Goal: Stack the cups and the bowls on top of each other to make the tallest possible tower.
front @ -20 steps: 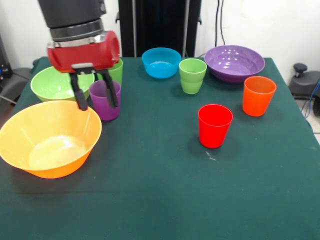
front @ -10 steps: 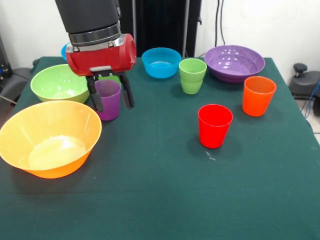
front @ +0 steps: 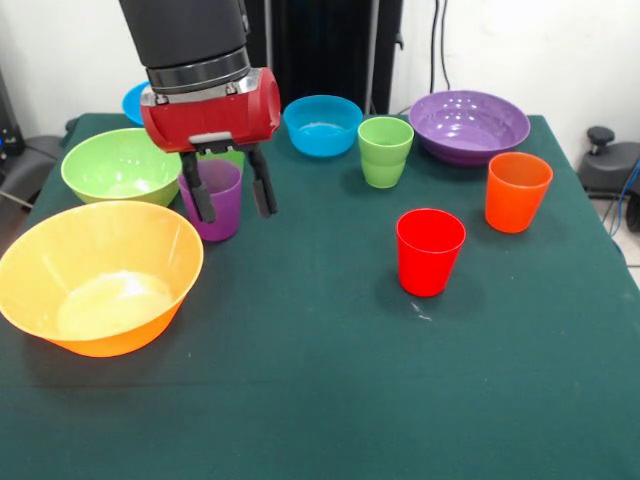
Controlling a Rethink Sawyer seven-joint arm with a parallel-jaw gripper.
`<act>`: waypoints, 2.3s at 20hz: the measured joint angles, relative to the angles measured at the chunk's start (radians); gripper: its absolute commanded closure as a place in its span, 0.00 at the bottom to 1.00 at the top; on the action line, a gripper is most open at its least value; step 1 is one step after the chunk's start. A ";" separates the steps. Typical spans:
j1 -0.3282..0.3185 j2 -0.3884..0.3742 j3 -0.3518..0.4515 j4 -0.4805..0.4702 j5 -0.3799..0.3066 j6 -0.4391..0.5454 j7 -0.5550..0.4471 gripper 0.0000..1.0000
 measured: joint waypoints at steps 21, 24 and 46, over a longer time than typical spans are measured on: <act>0.039 0.054 0.007 -0.106 -0.007 0.131 0.000 0.00; 0.061 0.086 0.014 -0.167 -0.008 0.185 0.000 0.00; 0.129 0.232 0.051 -0.433 -0.029 0.368 0.000 0.00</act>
